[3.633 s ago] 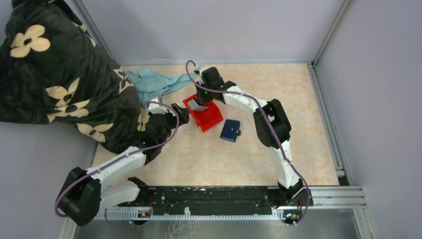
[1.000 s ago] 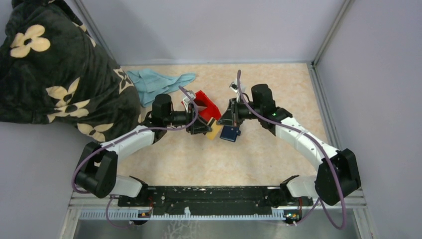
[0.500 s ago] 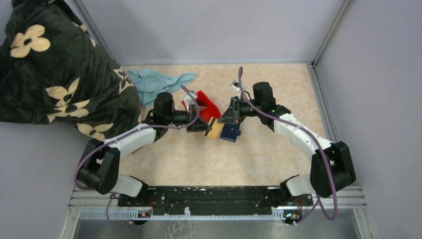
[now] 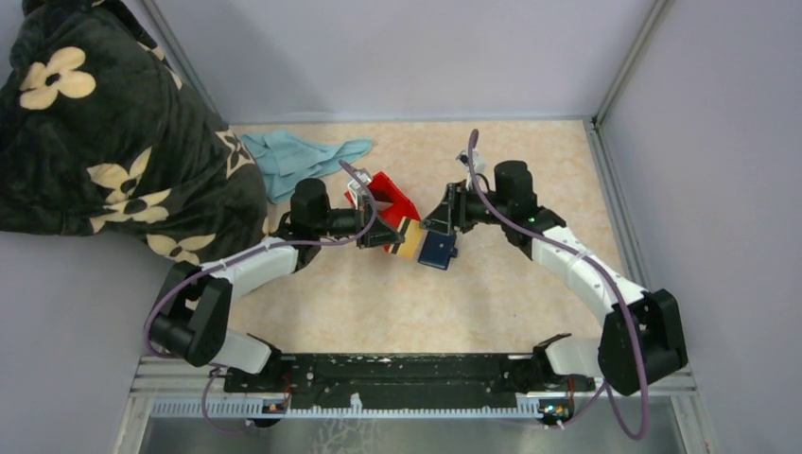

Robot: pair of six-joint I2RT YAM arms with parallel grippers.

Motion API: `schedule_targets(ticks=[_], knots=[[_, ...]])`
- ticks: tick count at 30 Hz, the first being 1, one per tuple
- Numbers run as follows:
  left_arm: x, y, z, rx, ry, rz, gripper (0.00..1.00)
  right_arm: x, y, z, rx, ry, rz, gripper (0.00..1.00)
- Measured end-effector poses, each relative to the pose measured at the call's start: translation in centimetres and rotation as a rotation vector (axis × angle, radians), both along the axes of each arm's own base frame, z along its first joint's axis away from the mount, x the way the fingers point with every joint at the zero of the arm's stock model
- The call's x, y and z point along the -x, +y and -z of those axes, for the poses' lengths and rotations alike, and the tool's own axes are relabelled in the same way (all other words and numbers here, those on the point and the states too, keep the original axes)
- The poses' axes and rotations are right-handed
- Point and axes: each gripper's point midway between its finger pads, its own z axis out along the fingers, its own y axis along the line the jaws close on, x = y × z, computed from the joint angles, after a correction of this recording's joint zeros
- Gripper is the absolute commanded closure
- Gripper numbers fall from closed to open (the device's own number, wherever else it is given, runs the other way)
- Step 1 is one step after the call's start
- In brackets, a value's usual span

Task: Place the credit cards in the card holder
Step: Pick up the credit card from the storage box.

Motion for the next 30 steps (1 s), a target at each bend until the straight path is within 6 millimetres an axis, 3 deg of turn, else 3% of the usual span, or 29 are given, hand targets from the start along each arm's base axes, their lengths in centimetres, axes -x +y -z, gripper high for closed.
schedule_targets(ticks=[5,14,24,30], knots=[[-0.3,0.0,-0.4,0.063,0.043,-0.066,1.0,0.6,-1.2,0.1,-0.002,-0.066,0.072,0.44],[-0.6,-1.2,-1.4,0.165,0.133,-0.079,1.0,1.7,-1.5,3.2,-0.057,0.001,0.121,0.44],[-0.6,-1.9,-1.0,0.185,0.182,-0.073,1.0,1.1,-0.9,1.3,-0.153,-0.047,0.129,0.48],[-0.5,-2.3,-0.6,0.191,0.204,-0.07,1.0,1.2,-0.6,0.9,-0.187,-0.052,0.121,0.57]])
